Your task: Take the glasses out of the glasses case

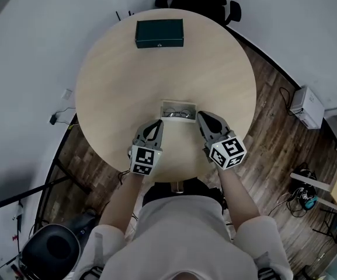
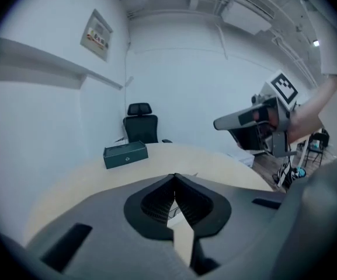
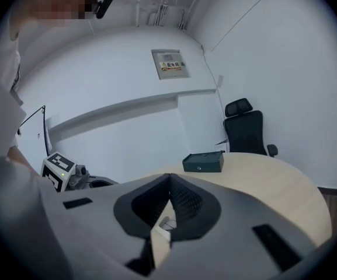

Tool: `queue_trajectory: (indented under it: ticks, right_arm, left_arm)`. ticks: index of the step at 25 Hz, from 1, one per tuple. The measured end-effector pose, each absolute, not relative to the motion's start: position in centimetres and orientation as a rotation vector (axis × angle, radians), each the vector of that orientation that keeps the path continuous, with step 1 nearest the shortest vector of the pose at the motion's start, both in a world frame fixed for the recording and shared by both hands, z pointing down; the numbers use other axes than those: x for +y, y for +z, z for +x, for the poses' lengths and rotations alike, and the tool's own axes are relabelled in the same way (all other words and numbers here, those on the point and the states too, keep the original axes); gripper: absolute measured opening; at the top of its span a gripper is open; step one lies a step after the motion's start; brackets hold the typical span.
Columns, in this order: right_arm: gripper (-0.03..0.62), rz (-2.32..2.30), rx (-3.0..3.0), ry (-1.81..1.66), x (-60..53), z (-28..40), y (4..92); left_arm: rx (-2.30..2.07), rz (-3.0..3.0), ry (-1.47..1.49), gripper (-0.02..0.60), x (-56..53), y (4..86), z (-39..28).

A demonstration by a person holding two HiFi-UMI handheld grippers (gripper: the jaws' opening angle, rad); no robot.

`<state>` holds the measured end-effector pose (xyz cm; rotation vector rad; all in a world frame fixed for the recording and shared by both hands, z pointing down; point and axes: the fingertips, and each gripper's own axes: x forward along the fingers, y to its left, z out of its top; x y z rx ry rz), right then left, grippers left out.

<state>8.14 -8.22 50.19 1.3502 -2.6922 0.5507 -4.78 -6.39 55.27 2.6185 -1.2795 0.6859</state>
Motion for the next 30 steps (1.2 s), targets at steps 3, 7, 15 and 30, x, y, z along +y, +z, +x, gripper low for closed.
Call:
queue_trajectory:
  ticks: [3, 7, 15, 30]
  right_arm:
    - [0.012, 1.417, -2.725, 0.612, -6.5, 8.3, 48.8]
    - [0.012, 1.470, -2.723, 0.630, -4.3, 8.4, 47.5]
    - [0.012, 1.380, -2.775, 0.581, 0.6, 6.1, 44.9]
    - [0.014, 1.383, -2.769, 0.595, 2.4, 4.6, 43.5]
  left_arm:
    - [-1.321, 2.586, 0.572, 0.009, -5.5, 53.0, -5.6]
    - [-1.371, 2.534, 0.416, 0.008, -4.1, 49.8, -6.9]
    - [-1.410, 2.428, 0.225, 0.008, -0.4, 46.1, -9.3]
    - [-1.368, 2.428, 0.161, 0.008, 2.8, 44.3, -9.1]
